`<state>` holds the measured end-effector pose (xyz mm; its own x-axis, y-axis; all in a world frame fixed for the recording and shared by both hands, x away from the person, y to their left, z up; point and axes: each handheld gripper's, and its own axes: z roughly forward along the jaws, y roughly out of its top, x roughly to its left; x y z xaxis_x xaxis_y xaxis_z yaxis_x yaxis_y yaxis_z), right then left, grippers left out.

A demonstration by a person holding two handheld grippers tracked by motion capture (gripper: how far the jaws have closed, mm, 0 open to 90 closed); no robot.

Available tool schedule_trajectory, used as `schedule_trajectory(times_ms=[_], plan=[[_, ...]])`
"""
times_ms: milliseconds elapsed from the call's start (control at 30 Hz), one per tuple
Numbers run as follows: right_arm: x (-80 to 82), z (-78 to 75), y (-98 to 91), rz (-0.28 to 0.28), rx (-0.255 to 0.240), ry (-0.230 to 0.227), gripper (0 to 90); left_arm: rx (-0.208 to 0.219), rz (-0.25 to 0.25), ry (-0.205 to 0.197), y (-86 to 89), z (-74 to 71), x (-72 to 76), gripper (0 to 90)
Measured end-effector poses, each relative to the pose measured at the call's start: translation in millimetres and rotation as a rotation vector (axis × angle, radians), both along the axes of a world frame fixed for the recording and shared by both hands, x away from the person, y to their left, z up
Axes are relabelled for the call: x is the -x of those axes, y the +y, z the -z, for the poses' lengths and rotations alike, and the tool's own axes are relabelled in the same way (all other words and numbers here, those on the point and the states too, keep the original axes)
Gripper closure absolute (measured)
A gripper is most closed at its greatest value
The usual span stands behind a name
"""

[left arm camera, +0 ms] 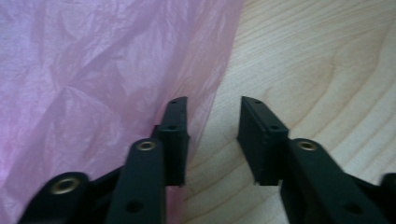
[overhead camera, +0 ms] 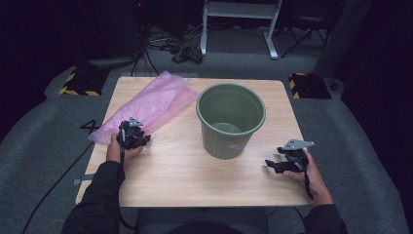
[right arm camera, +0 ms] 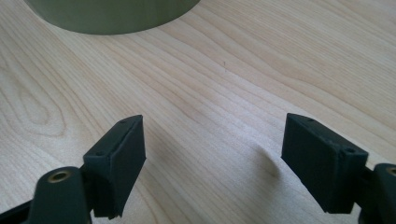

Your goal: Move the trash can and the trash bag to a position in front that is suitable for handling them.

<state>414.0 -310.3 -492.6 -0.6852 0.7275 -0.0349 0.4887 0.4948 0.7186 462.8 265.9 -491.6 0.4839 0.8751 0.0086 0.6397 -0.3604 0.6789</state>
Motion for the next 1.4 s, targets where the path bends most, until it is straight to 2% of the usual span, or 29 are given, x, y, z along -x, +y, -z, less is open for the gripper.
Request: schedule_trajectory(times_ms=[67,133,233,300,400,433,467,500,567,600,667,700,767,800,867,933,967,1033,1067,1133,1167,1233,1267,1333,1400], plan=[[-0.4,1.2,0.2,0.000,0.001,0.003,21.9,-0.009,0.011,0.005,2.0,-0.7,0.7,81.1],[-0.5,2.4,0.5,0.002,0.006,0.008,22.0,0.006,0.024,0.007,4.0,-0.3,2.2,88.6],[-0.4,3.9,0.1,0.001,0.007,0.013,22.0,0.011,0.045,0.003,5.7,0.2,5.1,90.0],[-0.4,4.4,-0.5,0.001,0.001,0.014,22.2,0.018,0.082,0.009,7.7,0.1,11.6,90.0],[-0.5,4.5,-0.9,0.002,-0.001,0.014,22.2,-0.001,0.105,0.001,6.7,-0.3,17.4,90.0],[-0.7,4.7,-0.7,0.000,-0.003,0.016,22.3,-0.008,0.125,-0.036,3.8,-2.8,24.6,90.0],[-0.9,4.7,-0.5,-0.001,-0.003,0.016,22.3,-0.012,0.128,-0.064,0.6,-5.1,28.3,85.9],[-1.2,4.6,0.0,-0.001,-0.003,0.015,22.4,-0.016,0.120,-0.078,-2.8,-8.0,30.3,72.4],[-1.7,4.7,1.2,-0.008,-0.003,0.015,22.6,0.001,0.103,-0.112,-8.3,-14.4,31.6,50.8],[-1.8,4.5,1.9,-0.011,-0.001,0.016,22.6,0.001,0.083,-0.125,-10.7,-18.0,31.0,42.7],[-1.9,4.2,2.8,-0.014,-0.002,0.018,22.7,0.016,0.078,-0.153,-14.0,-25.6,28.6,32.9],[-2.0,4.0,3.0,-0.014,-0.004,0.017,22.8,0.016,0.078,-0.153,-14.0,-25.6,28.6,28.0],[-2.2,4.0,2.8,-0.014,-0.010,0.020,22.8,0.015,0.072,-0.177,-17.9,-35.1,22.2,20.6],[-2.2,4.2,2.6,-0.011,-0.013,0.022,22.8,0.015,0.072,-0.177,-17.9,-35.1,22.2,18.6],[-2.6,5.2,2.2,-0.012,-0.013,0.025,22.6,0.023,0.072,-0.196,-20.7,-43.7,11.6,18.1],[-2.7,5.5,2.0,-0.011,-0.019,0.025,22.6,0.027,0.074,-0.181,-23.2,-48.3,1.2,16.7],[-2.7,5.5,2.0,-0.011,-0.019,0.025,22.6,0.027,0.074,-0.181,-23.2,-48.3,1.2,16.5],[-2.6,5.5,2.3,-0.014,-0.020,0.027,22.6,-0.002,0.066,-0.169,-26.4,-52.1,-15.5,16.6],[-2.5,5.5,2.3,-0.015,-0.019,0.026,22.6,0.011,0.061,-0.163,-26.7,-52.6,-20.4,17.2],[-2.5,5.7,1.9,-0.018,-0.022,0.025,22.5,0.002,0.055,-0.150,-27.2,-53.3,-30.9,17.5],[-2.6,5.8,1.6,-0.017,-0.025,0.025,22.5,0.002,0.055,-0.150,-27.2,-53.3,-30.9,17.9],[-2.7,5.9,1.6,-0.017,-0.027,0.025,22.5,0.022,0.044,-0.122,-27.7,-49.9,-46.9,18.2],[-2.7,5.9,1.6,-0.017,-0.027,0.025,22.5,0.022,0.044,-0.122,-27.7,-49.9,-46.9,19.0],[-2.3,5.9,2.2,-0.022,-0.024,0.024,22.4,-0.001,0.020,-0.060,-31.9,-39.9,-62.4,20.0],[-2.2,6.0,2.5,-0.024,-0.024,0.024,22.3,-0.018,0.020,-0.028,-35.9,-31.3,-70.4,21.1]])
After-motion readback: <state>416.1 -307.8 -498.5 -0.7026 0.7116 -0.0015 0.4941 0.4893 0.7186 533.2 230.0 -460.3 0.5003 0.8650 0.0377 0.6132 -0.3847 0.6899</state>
